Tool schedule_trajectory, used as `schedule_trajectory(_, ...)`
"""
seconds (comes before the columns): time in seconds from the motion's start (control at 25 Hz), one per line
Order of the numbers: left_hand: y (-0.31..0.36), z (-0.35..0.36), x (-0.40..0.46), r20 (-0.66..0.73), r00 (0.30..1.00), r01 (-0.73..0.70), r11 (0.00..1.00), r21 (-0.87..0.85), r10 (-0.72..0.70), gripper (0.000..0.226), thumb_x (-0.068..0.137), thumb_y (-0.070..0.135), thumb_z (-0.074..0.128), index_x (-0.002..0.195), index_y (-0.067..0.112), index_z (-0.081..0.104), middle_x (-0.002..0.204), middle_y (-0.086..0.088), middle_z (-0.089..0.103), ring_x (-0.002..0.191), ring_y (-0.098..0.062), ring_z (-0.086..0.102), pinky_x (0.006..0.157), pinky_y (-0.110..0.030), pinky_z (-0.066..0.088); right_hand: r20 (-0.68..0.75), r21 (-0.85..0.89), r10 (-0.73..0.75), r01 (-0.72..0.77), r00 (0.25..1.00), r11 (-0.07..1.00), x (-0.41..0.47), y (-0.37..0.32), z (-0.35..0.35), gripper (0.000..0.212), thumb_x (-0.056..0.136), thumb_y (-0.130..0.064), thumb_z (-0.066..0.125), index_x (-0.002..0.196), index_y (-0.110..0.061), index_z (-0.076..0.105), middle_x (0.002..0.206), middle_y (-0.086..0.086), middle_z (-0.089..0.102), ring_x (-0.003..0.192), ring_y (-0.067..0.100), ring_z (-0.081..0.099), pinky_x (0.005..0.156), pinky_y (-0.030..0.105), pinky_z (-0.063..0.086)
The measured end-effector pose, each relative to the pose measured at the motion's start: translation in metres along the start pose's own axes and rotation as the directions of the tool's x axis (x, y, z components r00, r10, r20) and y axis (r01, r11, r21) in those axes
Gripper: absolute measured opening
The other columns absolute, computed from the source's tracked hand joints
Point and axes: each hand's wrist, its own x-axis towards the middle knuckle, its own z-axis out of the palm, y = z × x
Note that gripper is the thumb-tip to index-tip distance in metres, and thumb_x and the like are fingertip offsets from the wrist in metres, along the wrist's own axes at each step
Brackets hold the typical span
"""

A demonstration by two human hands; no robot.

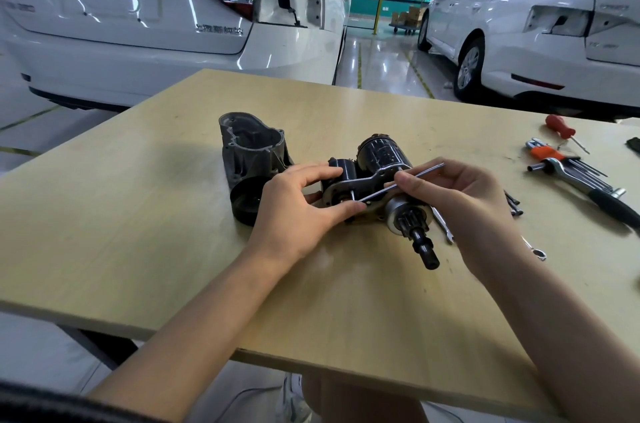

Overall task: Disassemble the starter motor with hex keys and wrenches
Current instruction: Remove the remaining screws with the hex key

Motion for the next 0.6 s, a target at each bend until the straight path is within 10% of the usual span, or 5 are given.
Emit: schedule_trajectory(0.6, 0.003, 0.000, -0.002, -0.021, 0.999, -0.043, 0.999, 0.028, 0.043, 0.047, 0.067, 0.028, 0.086, 0.110, 0.016, 0.073, 0.120, -0.001, 0.068, 0.110, -0.007, 0.062, 0.093, -0.030, 0.054, -0.041, -0.264, -0.226, 0.207, 0.973, 0.942, 0.011, -0.014, 0.020, 0.008, 0.078, -0.013, 0.078, 0.084, -0.017, 0.074, 0.070, -0.002, 0.074, 0.068, 0.010, 0.072, 0.067, 0.024, 0.056)
